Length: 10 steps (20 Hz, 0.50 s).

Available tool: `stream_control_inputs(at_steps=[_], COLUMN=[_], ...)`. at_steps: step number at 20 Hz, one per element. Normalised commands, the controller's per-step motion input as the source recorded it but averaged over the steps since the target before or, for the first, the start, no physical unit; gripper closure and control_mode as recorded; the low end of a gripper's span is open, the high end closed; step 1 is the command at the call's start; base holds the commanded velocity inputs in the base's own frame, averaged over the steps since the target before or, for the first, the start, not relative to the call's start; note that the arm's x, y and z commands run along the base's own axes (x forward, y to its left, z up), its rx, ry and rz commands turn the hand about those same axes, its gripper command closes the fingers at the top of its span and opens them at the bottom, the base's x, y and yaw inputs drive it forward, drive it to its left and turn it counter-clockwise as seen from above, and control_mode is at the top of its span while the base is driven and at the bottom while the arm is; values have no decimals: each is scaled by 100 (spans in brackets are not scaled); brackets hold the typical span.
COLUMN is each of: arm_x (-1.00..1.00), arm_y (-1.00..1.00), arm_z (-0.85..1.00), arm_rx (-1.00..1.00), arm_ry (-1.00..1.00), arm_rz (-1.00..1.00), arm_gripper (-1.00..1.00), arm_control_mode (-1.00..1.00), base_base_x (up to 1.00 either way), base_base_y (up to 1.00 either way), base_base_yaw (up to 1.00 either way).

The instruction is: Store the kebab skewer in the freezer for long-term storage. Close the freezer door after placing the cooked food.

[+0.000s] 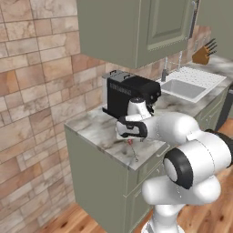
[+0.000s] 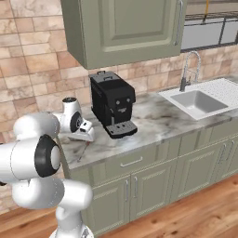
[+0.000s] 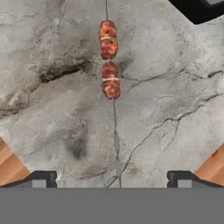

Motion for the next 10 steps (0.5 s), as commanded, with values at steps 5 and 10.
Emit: stream_control_inputs(at_steps=[5,10], arm_x=[3,0], arm_y=[1,0], arm_z=[-53,-54], arm_rx=[0,0], arm_ry=[7,6], arm_rz=[2,1], arm_gripper=[-100,-100], arm_control_mode=[-100,-100], base_base_x=[0,0], base_base_y=[0,0], base_base_yaw=[0,0])
